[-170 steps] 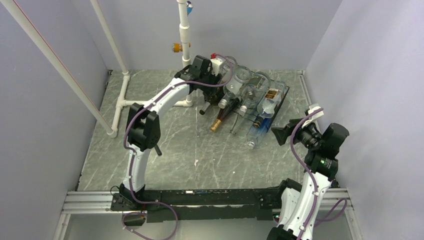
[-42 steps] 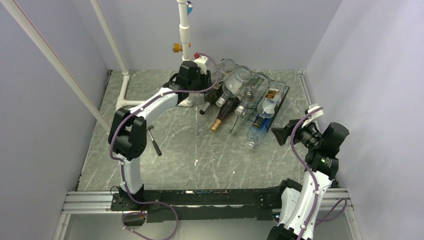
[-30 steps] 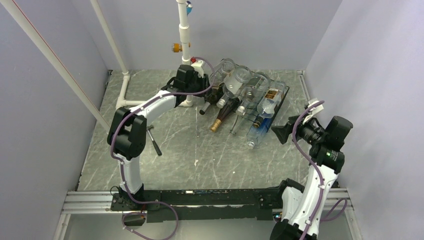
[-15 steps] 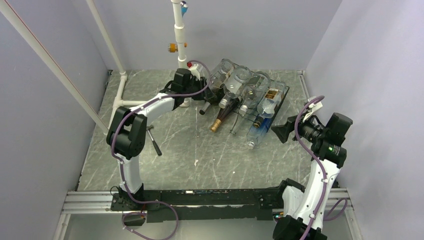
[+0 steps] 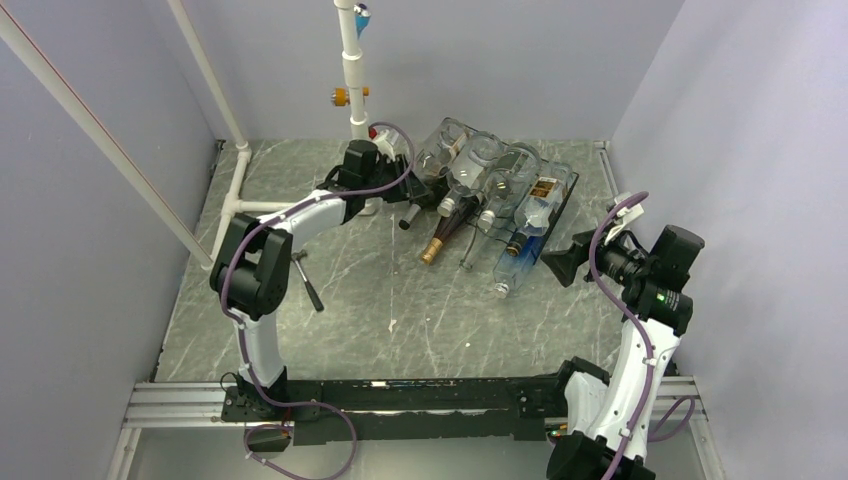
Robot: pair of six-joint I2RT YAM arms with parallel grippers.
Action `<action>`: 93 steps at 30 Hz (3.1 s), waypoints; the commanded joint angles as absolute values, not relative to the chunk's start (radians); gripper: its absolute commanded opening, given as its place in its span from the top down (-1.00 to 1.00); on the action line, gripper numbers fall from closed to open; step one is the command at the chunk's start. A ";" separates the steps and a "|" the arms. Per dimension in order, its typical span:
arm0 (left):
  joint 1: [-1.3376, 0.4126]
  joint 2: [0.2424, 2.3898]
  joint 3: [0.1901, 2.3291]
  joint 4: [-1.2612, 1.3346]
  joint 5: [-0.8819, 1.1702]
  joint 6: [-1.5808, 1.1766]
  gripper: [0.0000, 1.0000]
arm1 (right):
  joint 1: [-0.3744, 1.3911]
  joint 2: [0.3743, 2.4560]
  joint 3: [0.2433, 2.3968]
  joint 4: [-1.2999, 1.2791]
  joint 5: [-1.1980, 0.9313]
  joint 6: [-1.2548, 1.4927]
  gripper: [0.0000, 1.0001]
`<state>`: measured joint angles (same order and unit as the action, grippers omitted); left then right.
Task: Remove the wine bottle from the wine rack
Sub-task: Pick up the wine bottle from the wine rack.
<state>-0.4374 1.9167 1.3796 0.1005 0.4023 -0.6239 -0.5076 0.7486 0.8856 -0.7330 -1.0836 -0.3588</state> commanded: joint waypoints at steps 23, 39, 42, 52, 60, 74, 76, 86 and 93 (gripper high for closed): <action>-0.417 1.821 1.357 0.127 0.410 -0.620 0.68 | -0.481 0.725 0.884 -0.693 -1.105 -0.366 -0.99; -0.450 1.864 1.471 -0.067 0.279 -0.447 0.19 | -0.478 0.721 0.864 -0.680 -1.102 -0.364 -0.99; -0.458 1.854 1.483 -0.097 0.252 -0.416 0.04 | -0.477 0.721 0.861 -0.677 -1.103 -0.361 -0.99; -0.460 1.856 1.474 -0.123 0.270 -0.419 -0.04 | -0.474 0.722 0.857 -0.673 -1.104 -0.360 -0.99; -0.470 1.829 1.512 -0.211 0.224 -0.388 0.05 | -0.471 0.719 0.855 -0.672 -1.102 -0.361 -0.99; -0.479 1.851 1.553 -0.281 0.232 -0.372 0.22 | -0.462 0.716 0.865 -0.685 -1.106 -0.366 -0.99; -0.479 1.853 1.554 -0.282 0.237 -0.371 0.37 | -0.463 0.716 0.865 -0.687 -1.106 -0.369 -0.99; -0.479 1.778 1.490 -0.239 0.257 -0.376 1.00 | -0.459 0.718 0.867 -0.689 -1.107 -0.370 -0.99; -0.479 1.717 1.409 -0.195 0.251 -0.388 1.00 | -0.452 0.719 0.868 -0.689 -1.108 -0.371 -0.99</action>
<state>-0.4793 1.8061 1.4326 -0.2379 0.2470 -0.3782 -0.4595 0.7246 0.8570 -0.7151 -1.0836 -0.3565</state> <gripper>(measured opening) 0.409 0.994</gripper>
